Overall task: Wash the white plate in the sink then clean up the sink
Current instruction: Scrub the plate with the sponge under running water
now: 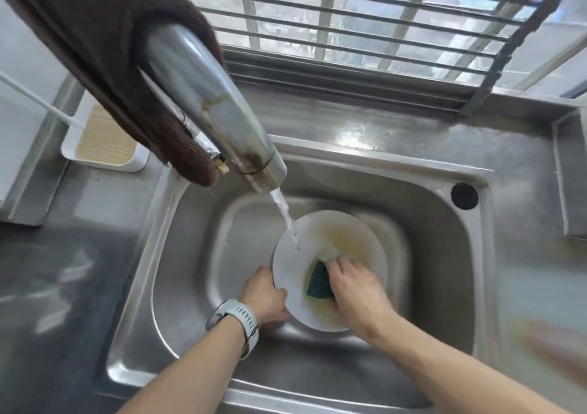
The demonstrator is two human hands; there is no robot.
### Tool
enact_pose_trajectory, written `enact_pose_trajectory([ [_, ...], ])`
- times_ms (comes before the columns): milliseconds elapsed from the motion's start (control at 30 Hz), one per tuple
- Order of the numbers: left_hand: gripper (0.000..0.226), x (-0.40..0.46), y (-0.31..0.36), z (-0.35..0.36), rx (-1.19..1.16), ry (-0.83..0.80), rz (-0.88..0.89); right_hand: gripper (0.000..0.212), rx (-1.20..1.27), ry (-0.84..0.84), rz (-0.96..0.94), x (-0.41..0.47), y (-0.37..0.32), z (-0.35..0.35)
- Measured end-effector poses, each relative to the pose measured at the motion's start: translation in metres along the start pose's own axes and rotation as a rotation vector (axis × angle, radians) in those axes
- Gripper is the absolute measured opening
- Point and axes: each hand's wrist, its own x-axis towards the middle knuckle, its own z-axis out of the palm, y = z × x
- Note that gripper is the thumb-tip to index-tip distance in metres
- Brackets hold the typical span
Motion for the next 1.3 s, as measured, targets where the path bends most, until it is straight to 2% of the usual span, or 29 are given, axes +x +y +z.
enact_pose_trajectory([
  [100,0.067,0.013,-0.010,-0.001,0.000,-0.001,0.000,0.045,0.016,0.079,-0.033,0.032,-0.013,-0.008],
  [167,0.070,0.023,-0.018,0.000,0.000,0.004,-0.009,0.049,-0.033,0.125,0.038,0.043,0.003,-0.017],
  [233,0.072,0.022,-0.018,0.000,-0.002,0.006,-0.005,0.050,-0.049,0.124,0.099,0.032,0.025,-0.019],
  [300,0.071,0.019,-0.018,0.000,0.000,0.014,-0.004,0.045,-0.058,0.117,0.081,0.007,0.027,-0.014],
  [400,0.061,0.031,-0.027,0.004,-0.014,-0.008,-0.023,0.045,-0.013,-0.016,-0.025,-0.008,-0.005,0.001],
  [500,0.052,0.030,-0.026,0.004,-0.040,-0.001,-0.026,0.039,-0.015,0.093,-0.029,0.030,-0.024,-0.001],
  [567,0.052,0.013,-0.014,-0.001,-0.067,0.017,0.002,0.041,-0.044,0.139,0.043,0.044,-0.008,-0.014],
  [667,0.050,-0.003,0.001,-0.005,-0.086,0.024,0.018,0.045,-0.066,0.136,0.126,0.023,0.024,-0.017],
  [733,0.035,-0.010,0.008,-0.005,-0.093,0.019,0.012,0.044,-0.098,0.059,0.078,-0.001,0.014,-0.009],
  [800,0.029,-0.010,0.009,-0.005,-0.100,0.019,-0.002,0.045,-0.082,0.055,0.002,0.000,-0.009,-0.002],
  [867,0.038,-0.008,0.008,-0.006,-0.092,0.013,0.003,0.039,-0.079,0.112,-0.027,0.025,-0.025,-0.005],
  [933,0.045,-0.002,0.003,-0.007,-0.086,0.018,0.005,0.033,-0.058,0.153,0.027,0.046,-0.019,-0.014],
  [1033,0.046,0.005,-0.004,-0.006,-0.077,0.024,0.013,0.039,-0.047,0.146,0.112,0.032,0.008,-0.016],
  [1167,0.048,0.015,-0.015,0.000,-0.086,0.013,0.009,0.047,-0.042,0.121,-0.013,0.001,-0.011,0.003],
  [1233,0.050,0.007,-0.007,-0.001,-0.098,0.005,0.018,0.044,-0.023,0.147,-0.031,0.021,-0.025,0.001],
  [1300,0.049,-0.007,0.006,-0.006,-0.110,0.019,0.032,0.036,-0.027,0.207,0.039,0.048,-0.017,-0.011],
])
